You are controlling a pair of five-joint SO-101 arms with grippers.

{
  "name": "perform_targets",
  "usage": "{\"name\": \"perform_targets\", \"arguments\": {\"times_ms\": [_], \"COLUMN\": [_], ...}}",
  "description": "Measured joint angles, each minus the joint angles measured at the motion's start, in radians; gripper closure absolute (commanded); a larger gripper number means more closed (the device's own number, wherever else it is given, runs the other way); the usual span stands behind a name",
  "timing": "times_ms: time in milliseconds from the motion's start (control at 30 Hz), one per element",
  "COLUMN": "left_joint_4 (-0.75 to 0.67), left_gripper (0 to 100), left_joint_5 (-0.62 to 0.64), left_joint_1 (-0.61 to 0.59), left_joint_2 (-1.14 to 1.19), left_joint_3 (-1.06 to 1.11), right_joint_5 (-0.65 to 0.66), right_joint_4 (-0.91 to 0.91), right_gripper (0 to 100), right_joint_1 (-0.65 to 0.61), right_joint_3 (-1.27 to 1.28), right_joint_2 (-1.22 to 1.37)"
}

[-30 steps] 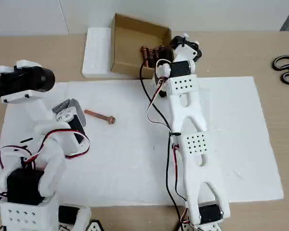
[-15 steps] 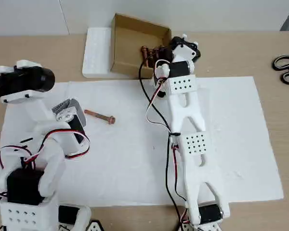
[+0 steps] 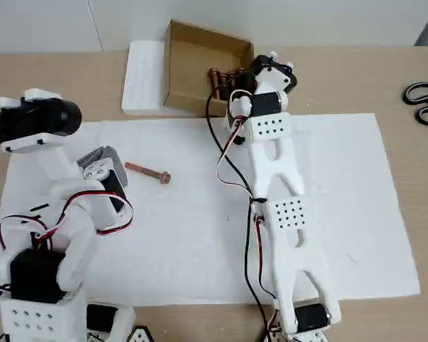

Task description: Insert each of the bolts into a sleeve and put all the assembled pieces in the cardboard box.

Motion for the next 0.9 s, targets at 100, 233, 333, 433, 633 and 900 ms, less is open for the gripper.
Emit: {"name": "perform_targets", "arguments": {"times_ms": [100,233,333,433,633,900], "left_joint_4": [0.000,0.000,0.000,0.000,-0.071,-0.146], "left_gripper": [99,99,99,99,99,99], "left_joint_5": [0.000,0.000,0.000,0.000,0.000,0.000], "left_joint_1": [0.000,0.000,0.000,0.000,0.000,0.000], "left_joint_2": [0.000,0.000,0.000,0.000,0.000,0.000], "left_joint_3": [0.000,0.000,0.000,0.000,0.000,0.000], "right_joint_5": [0.002,0.012,0.041,0.052,0.114,0.172], "right_joint_4": [-0.002,-0.002,0.003,0.011,0.023,0.038], "right_gripper": [99.4,99.6,99.6,99.6,99.6,99.6], "right_joint_1": [-0.003,-0.003,-0.003,-0.005,-0.015,-0.017], "right_joint_3": [-0.002,-0.011,-0.011,-0.009,-0.008,-0.008], "right_joint_2": [0.003,0.005,-0.012,-0.040,-0.149,-0.304]}}
